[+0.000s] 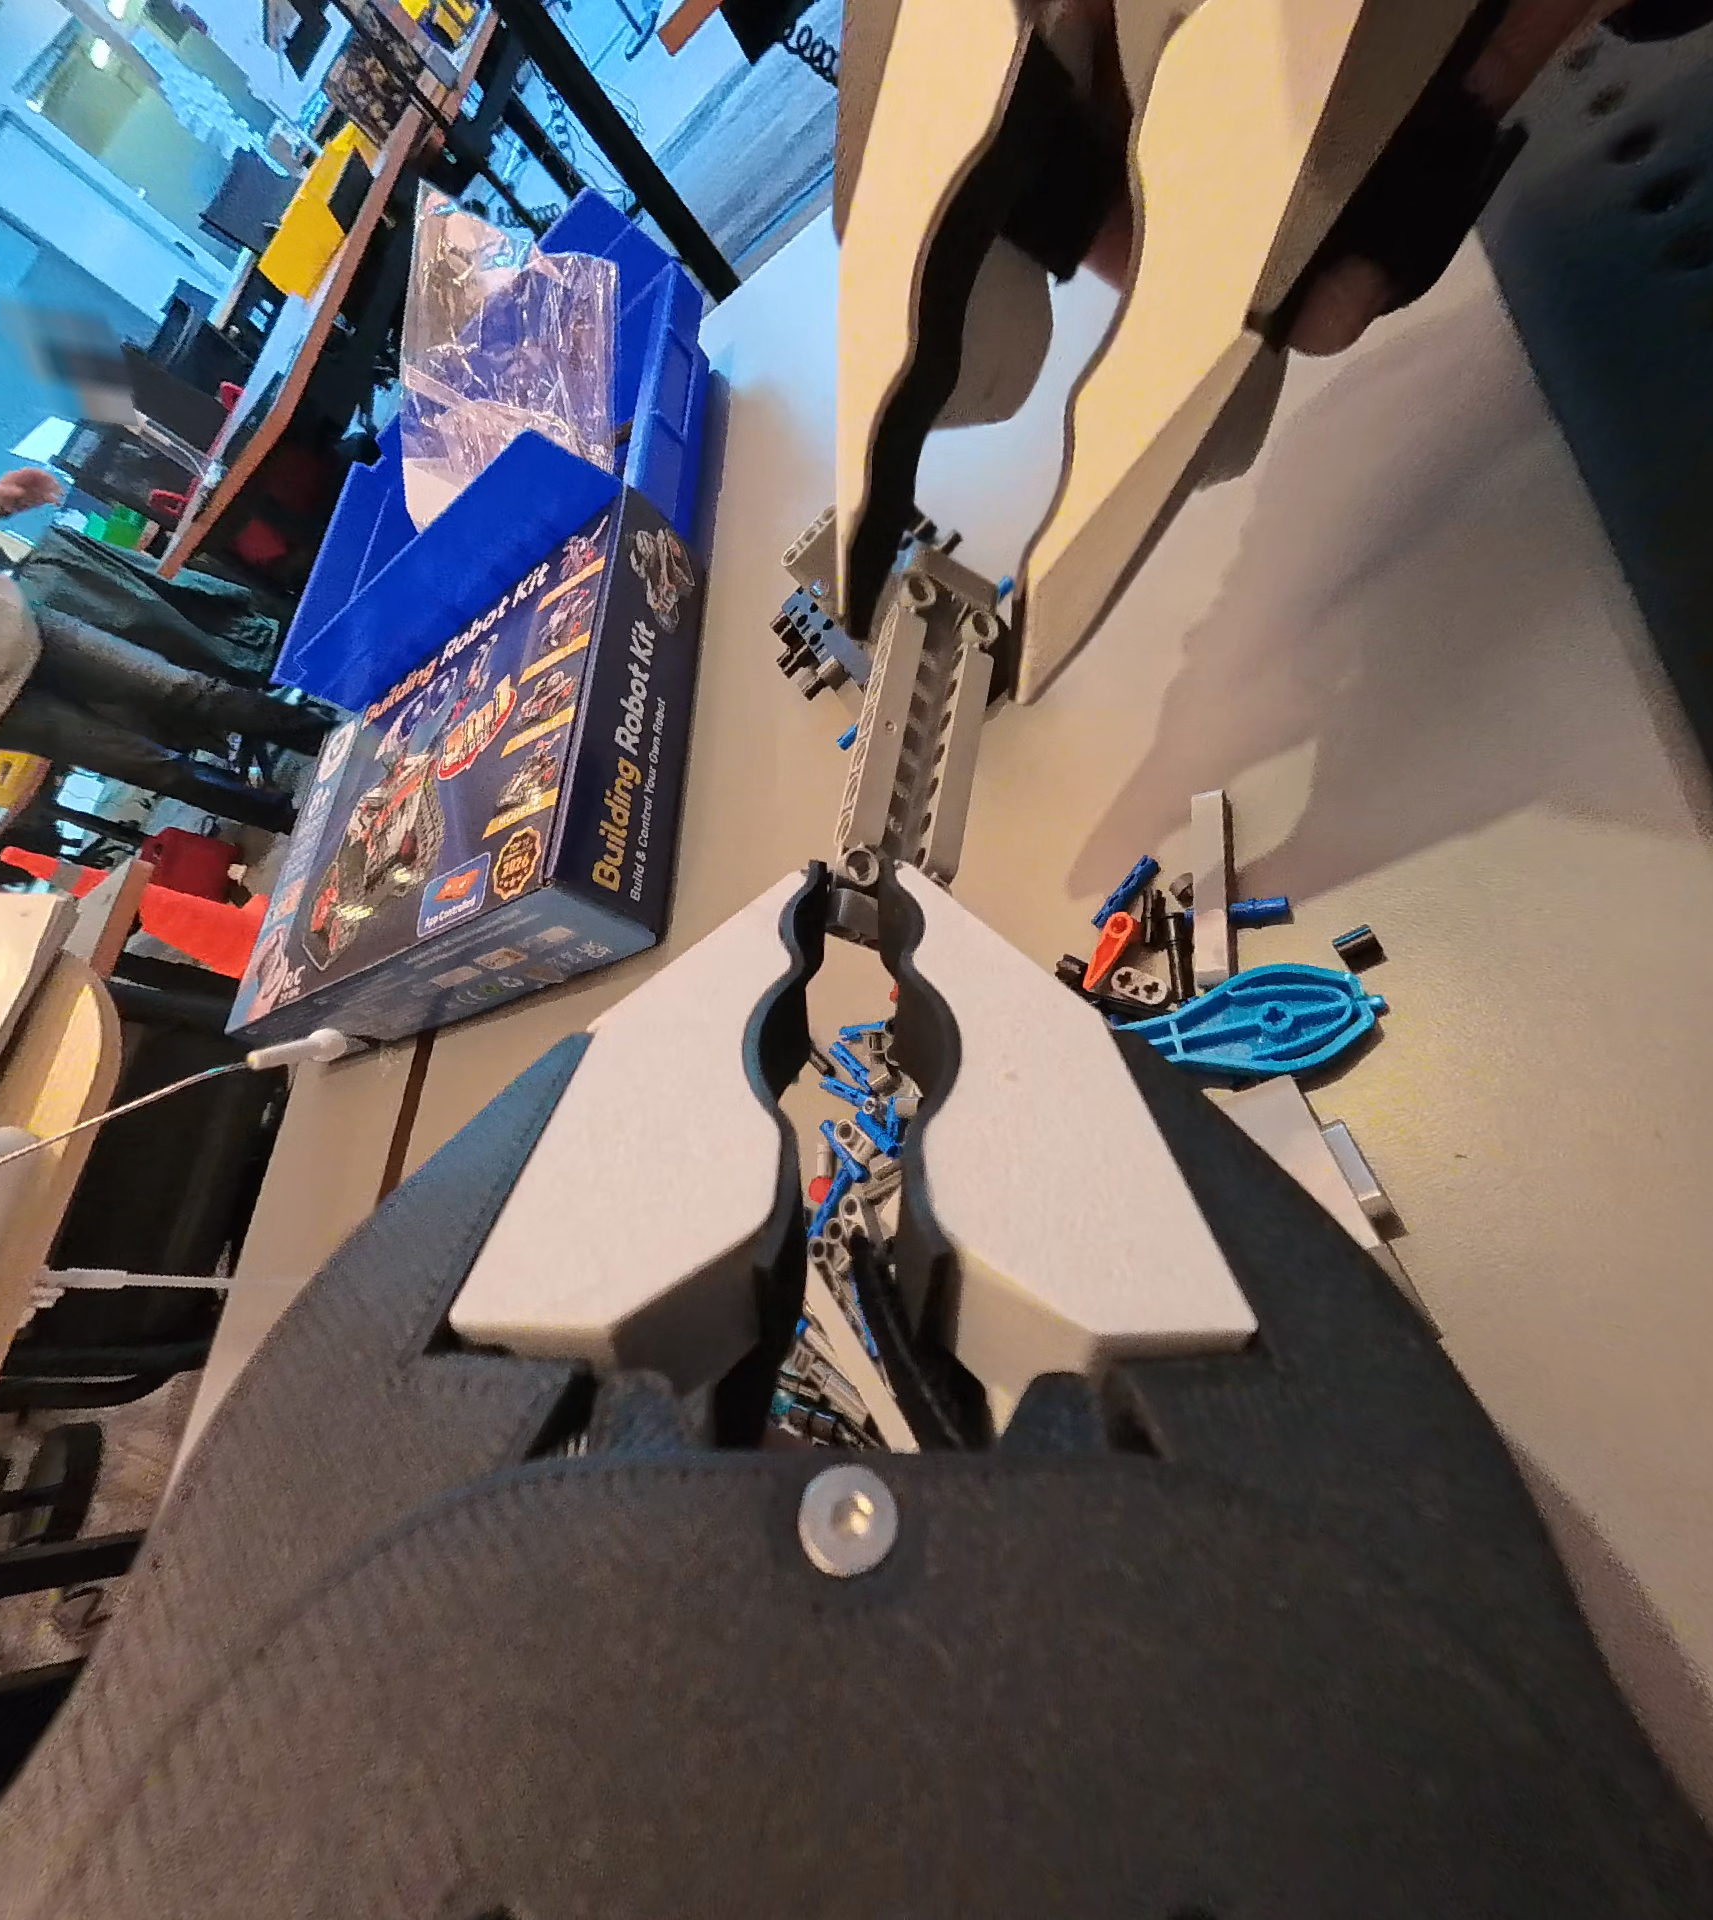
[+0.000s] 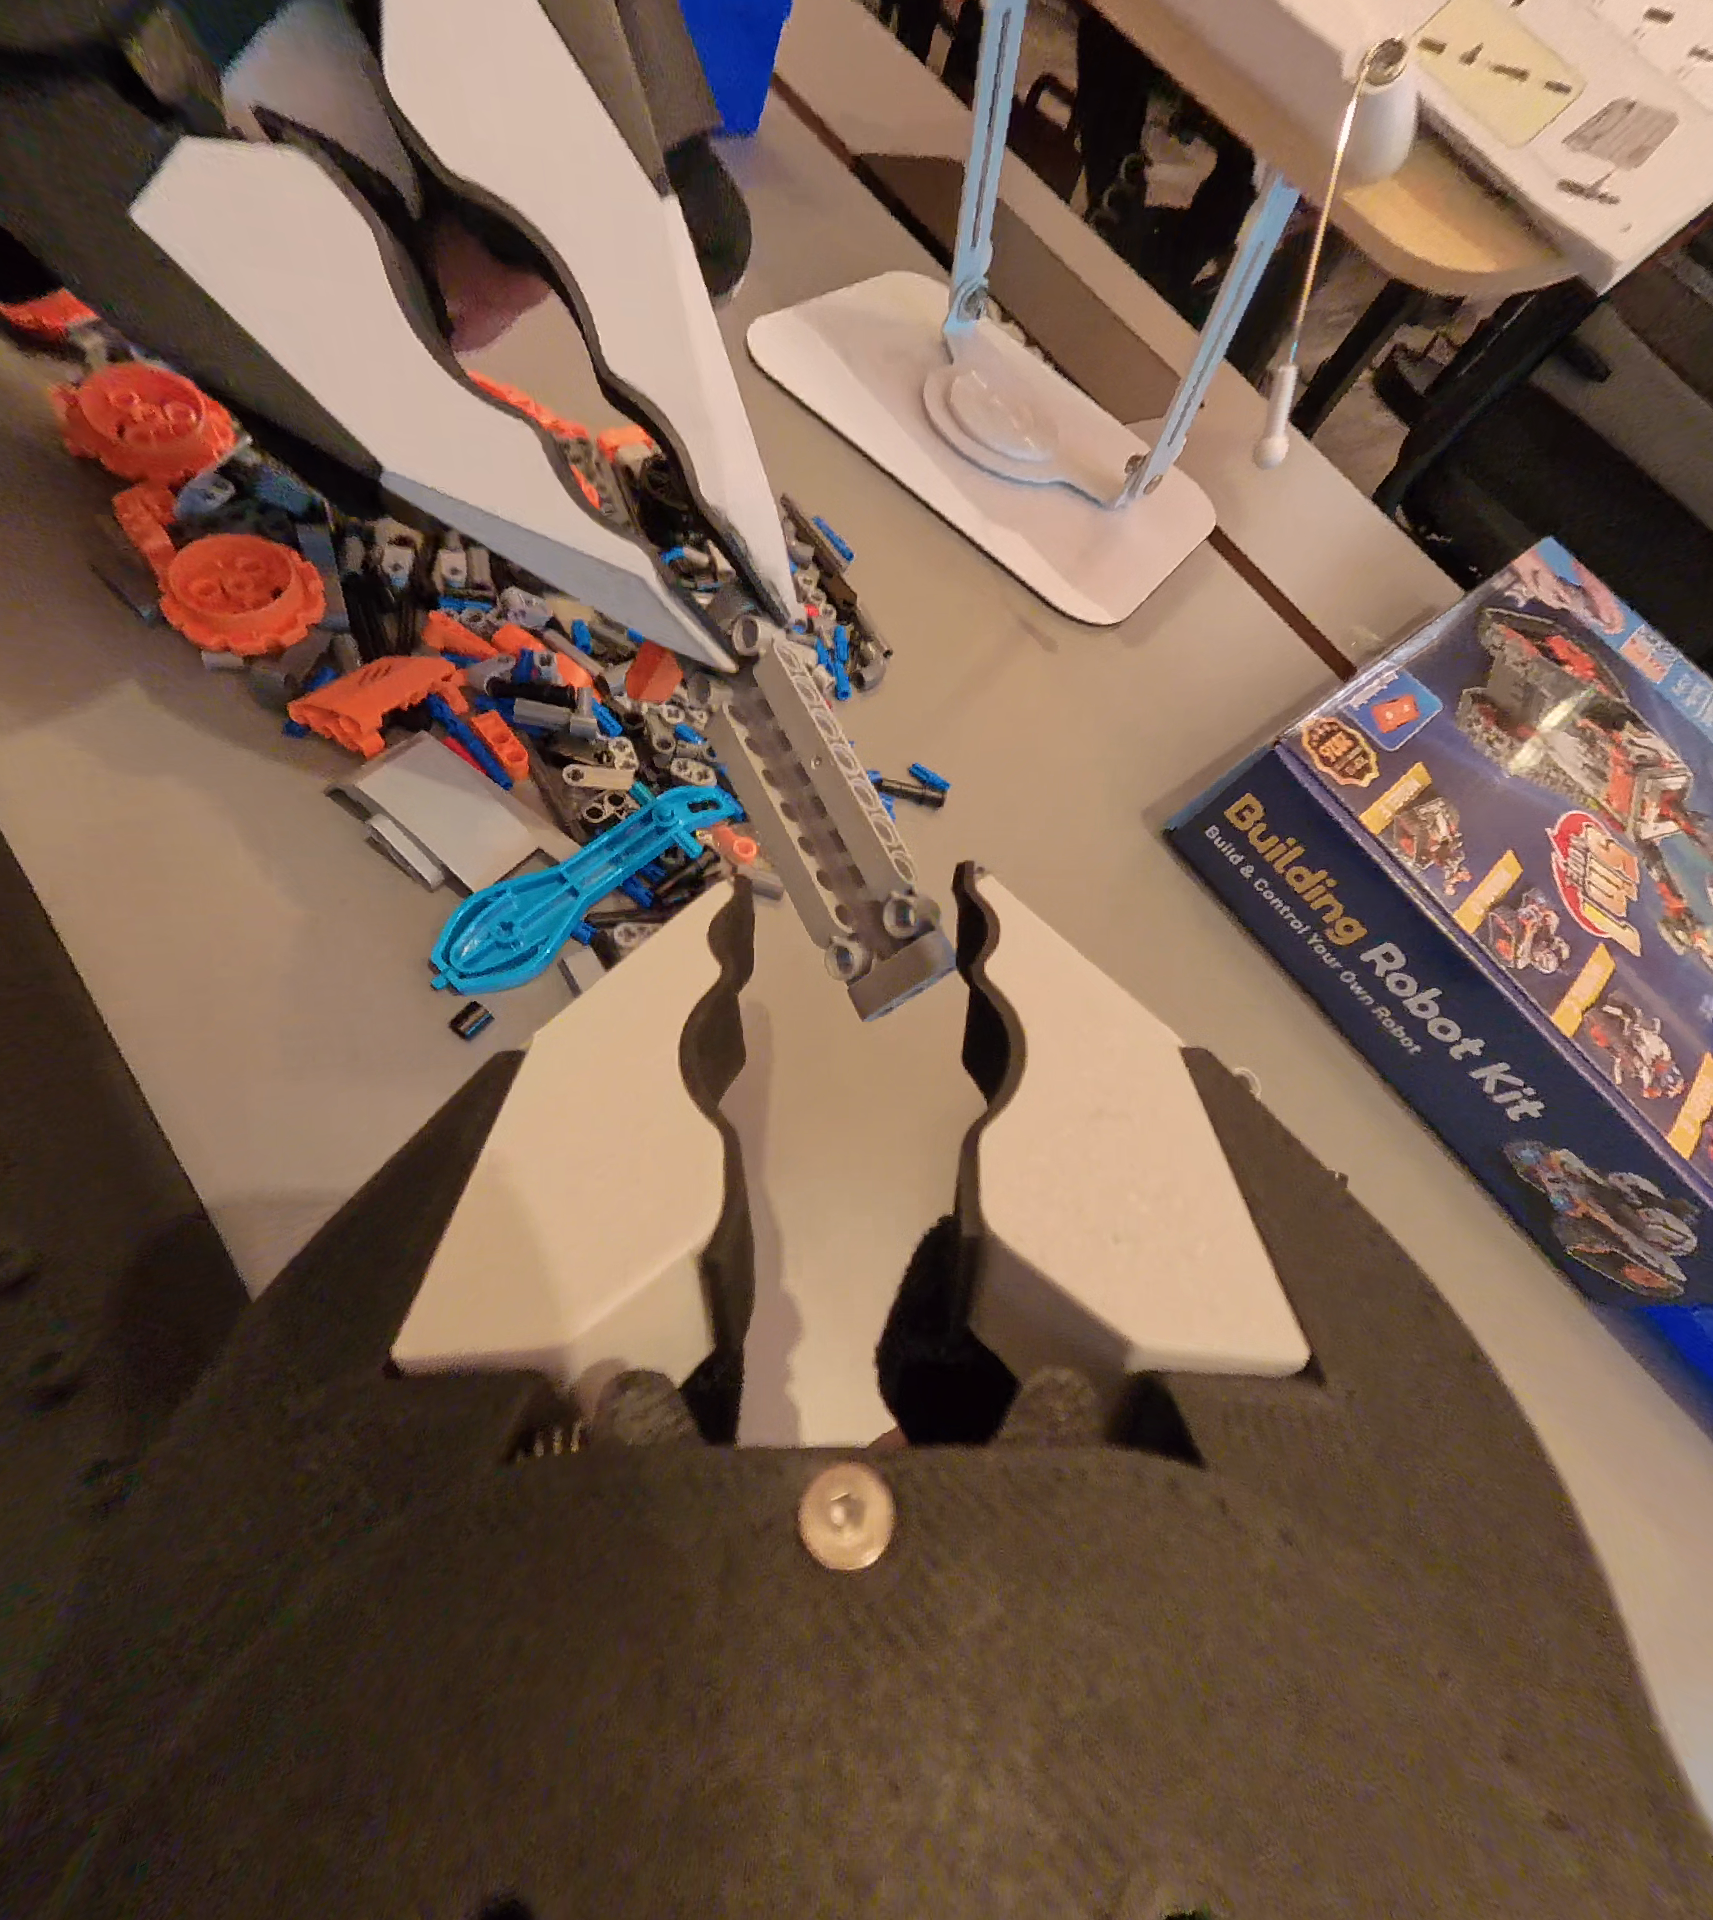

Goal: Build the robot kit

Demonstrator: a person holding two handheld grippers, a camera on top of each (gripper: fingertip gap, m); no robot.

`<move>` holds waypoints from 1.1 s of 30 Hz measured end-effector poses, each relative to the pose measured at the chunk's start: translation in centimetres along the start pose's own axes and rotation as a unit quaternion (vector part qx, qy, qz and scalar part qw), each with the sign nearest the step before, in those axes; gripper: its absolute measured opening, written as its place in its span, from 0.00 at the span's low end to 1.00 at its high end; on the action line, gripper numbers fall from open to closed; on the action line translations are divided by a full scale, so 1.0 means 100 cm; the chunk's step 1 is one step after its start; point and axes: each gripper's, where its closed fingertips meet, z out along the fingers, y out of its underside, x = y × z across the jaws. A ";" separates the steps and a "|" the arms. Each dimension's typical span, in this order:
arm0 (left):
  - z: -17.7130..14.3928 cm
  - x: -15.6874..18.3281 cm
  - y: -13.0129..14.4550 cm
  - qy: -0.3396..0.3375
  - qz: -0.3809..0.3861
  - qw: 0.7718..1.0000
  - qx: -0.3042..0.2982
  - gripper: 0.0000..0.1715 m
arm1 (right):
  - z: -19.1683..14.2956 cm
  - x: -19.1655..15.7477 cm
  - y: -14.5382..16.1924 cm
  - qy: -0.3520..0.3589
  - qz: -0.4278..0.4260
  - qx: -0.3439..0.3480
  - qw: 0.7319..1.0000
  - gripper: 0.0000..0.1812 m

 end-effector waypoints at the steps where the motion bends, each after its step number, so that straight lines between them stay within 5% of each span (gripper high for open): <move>1: 0.000 0.001 0.000 -0.001 0.006 1.000 -0.002 0.04 | 0.002 -0.001 0.002 -0.002 -0.002 -0.006 1.000 0.21; 12: 0.000 0.009 -0.002 -0.011 0.071 0.997 -0.014 0.04 | 0.010 -0.008 0.014 -0.027 0.001 -0.037 0.999 0.15; 33: -0.006 -0.003 -0.004 -0.064 0.128 0.990 0.003 0.04 | 0.010 -0.016 0.005 -0.084 0.068 0.023 0.994 0.13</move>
